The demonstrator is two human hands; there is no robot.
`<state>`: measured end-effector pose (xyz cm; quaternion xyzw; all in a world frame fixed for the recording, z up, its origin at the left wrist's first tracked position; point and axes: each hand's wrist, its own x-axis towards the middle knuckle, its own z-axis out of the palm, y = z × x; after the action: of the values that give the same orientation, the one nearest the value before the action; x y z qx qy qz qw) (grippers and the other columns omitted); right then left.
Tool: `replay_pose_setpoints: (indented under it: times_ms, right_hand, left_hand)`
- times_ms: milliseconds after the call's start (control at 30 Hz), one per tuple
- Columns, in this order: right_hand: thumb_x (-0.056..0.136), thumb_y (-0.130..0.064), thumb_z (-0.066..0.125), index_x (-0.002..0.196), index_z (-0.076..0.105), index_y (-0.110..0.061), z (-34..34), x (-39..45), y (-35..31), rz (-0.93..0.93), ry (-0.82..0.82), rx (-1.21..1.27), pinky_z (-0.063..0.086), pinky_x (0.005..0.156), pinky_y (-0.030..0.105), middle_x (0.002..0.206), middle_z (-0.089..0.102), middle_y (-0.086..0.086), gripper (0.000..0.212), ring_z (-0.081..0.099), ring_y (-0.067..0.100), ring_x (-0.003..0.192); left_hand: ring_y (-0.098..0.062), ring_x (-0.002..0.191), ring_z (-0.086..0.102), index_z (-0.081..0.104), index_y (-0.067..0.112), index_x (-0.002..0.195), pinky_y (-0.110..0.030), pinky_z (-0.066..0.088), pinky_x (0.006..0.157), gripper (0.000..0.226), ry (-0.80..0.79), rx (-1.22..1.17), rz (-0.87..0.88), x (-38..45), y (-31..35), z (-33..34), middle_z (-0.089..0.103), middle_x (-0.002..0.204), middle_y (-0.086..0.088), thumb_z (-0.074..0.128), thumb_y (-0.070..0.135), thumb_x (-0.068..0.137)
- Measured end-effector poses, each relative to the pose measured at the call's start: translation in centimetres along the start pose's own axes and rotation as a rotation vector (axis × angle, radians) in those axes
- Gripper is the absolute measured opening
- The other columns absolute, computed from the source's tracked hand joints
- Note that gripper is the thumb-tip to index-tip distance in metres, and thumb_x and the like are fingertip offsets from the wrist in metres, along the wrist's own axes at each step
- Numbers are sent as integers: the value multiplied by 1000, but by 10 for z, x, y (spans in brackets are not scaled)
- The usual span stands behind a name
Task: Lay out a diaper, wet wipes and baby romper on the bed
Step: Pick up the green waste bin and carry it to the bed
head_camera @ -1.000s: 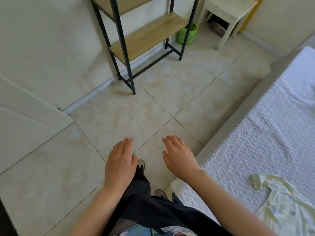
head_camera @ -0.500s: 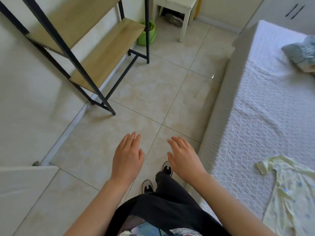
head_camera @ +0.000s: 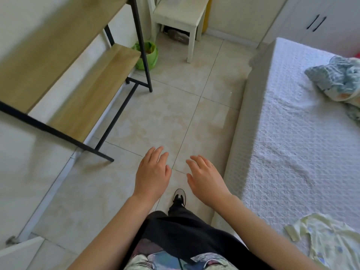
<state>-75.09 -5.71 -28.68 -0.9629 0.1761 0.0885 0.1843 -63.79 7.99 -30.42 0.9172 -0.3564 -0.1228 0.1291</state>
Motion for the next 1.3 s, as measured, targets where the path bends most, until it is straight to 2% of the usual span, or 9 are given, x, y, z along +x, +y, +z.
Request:
replay_pose_setpoints:
  times_ms: [500, 733, 933, 1133, 1300]
  right_hand:
    - [97, -23, 47, 139, 42, -7, -88, 215, 99, 47, 41, -17, 27, 113, 37, 145, 43, 12, 45, 35, 30, 137]
    - [90, -21, 59, 130, 52, -6, -143, 339, 134, 91, 120, -54, 38, 106, 40, 135, 55, 13, 44, 48, 33, 127]
    - [92, -28, 56, 129, 53, -7, -181, 430, 170, 123, 166, -50, 41, 103, 39, 133, 55, 11, 43, 50, 30, 125]
    - [92, -26, 55, 135, 47, -7, -205, 516, 218, 100, 112, -87, 36, 107, 41, 136, 52, 11, 48, 43, 33, 130]
    - [90, -23, 58, 133, 49, -4, -243, 592, 261, 25, 95, -89, 37, 106, 44, 134, 53, 13, 47, 43, 37, 130]
  left_hand:
    - [-30, 139, 38, 55, 7, 133, -42, 40, 108, 44, -21, -26, 29, 241, 12, -18, 48, 146, -11, 59, 17, 90]
    - [-33, 134, 44, 54, 6, 133, -44, 43, 104, 48, -3, 47, 133, 392, 6, -53, 53, 140, -13, 62, 15, 86]
    - [-34, 132, 45, 52, 5, 134, -46, 45, 103, 50, 14, 53, 190, 510, 18, -75, 54, 139, -13, 62, 14, 86]
    - [-31, 125, 52, 57, 5, 130, -43, 48, 100, 47, 28, 28, 119, 591, 36, -71, 60, 130, -11, 65, 13, 84]
    - [-31, 121, 53, 59, 5, 127, -44, 51, 94, 45, 58, -10, -7, 662, 58, -71, 62, 126, -11, 65, 12, 82]
